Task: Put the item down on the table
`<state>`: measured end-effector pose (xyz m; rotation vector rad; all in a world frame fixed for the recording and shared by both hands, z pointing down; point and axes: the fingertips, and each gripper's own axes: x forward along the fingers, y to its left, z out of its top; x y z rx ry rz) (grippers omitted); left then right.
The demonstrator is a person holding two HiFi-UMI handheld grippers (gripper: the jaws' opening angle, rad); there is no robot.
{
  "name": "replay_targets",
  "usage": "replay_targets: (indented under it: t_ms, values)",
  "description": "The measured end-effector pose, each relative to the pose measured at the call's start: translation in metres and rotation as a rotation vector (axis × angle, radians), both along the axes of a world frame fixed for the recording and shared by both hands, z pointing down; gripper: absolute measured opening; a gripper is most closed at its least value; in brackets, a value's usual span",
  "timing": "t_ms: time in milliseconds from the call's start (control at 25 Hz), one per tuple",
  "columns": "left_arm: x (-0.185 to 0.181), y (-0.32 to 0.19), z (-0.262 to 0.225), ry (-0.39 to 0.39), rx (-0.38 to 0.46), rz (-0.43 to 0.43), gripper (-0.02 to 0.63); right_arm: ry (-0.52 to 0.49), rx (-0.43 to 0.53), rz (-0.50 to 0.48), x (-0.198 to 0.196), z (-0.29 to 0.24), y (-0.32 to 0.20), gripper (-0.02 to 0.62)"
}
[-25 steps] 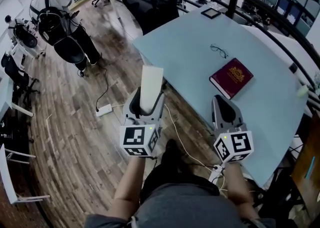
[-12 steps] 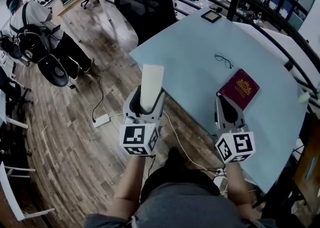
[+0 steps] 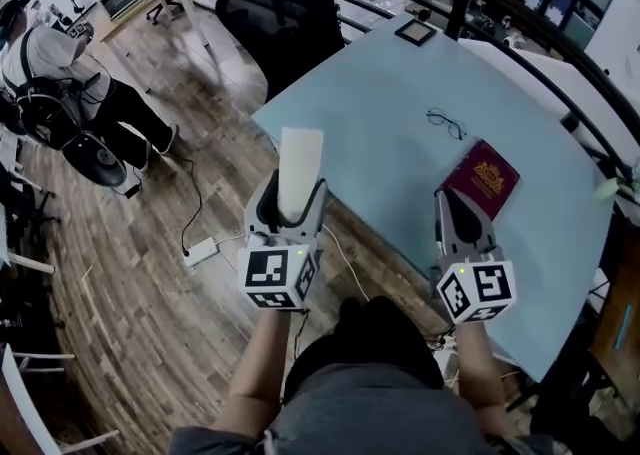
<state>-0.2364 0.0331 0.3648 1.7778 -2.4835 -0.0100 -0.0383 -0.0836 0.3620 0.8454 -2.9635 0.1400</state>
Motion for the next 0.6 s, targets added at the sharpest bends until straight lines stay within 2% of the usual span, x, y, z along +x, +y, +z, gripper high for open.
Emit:
replay_targets:
  t_ms: [280, 600]
  values:
    - [-0.006, -0.024, -0.006, -0.016, 0.001, 0.029, 0.307, -0.012, 0.001, 0.047, 0.006, -0.005, -0.021, 0.02]
    - [-0.004, -0.08, -0.006, -0.028, -0.015, 0.076, 0.307, -0.027, -0.009, 0.118, 0.021, -0.003, -0.071, 0.02]
